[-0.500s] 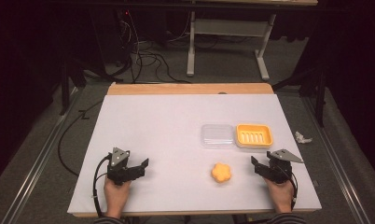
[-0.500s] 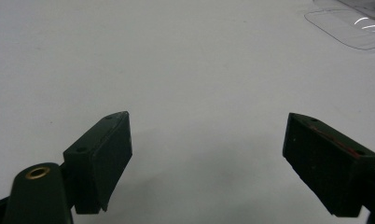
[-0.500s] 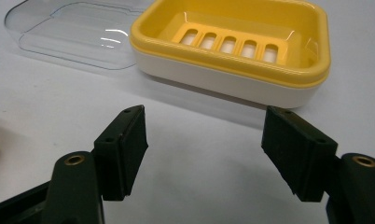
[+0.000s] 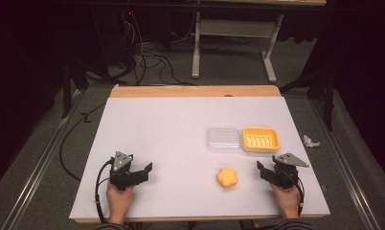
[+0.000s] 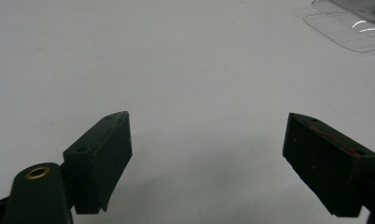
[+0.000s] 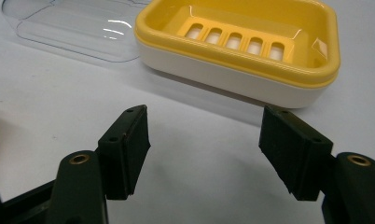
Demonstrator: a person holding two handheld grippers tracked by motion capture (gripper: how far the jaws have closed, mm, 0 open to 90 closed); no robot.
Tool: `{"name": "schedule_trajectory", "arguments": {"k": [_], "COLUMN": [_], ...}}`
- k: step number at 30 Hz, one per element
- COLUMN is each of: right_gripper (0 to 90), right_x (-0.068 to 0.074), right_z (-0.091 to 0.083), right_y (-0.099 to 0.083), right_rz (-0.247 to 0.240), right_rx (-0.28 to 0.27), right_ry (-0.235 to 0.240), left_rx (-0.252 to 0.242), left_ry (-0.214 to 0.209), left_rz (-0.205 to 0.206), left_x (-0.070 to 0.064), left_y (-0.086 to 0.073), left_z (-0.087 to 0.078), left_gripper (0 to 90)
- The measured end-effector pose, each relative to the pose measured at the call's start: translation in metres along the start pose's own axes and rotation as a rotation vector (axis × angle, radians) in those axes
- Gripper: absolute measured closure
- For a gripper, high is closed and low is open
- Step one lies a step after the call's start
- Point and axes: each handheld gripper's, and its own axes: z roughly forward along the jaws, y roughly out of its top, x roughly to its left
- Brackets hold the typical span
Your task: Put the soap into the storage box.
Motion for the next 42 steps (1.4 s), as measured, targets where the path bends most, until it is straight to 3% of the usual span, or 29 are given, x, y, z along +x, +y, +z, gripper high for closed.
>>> {"name": "schedule_trajectory", "arguments": {"k": [7,14,30,42], "right_gripper": [30.0,20.4,16.0,17.0], "right_x": [-0.005,-0.008,0.000,0.011], "right_z": [-0.003,-0.001,-0.007,-0.017], "right_y": [-0.001,0.001,0.004,0.008], "right_rz": [0.032,0.054,0.031,0.011], "right_rx": [-0.030,-0.010,0.018,0.002], "right_ry": [0.037,0.058,0.110,0.144], "left_rx": [0.003,0.004,0.006,0.006], "left_ry": [0.000,0.002,0.001,0.002], "left_rz": [0.001,-0.001,0.001,0.001], "left_x": [0.000,0.000,0.000,0.000], "left_y": [0.000,0.000,0.000,0.000], "left_z": [0.000,0.001,0.001,0.001], "left_gripper": [16.1,16.2,16.2,16.2]}}
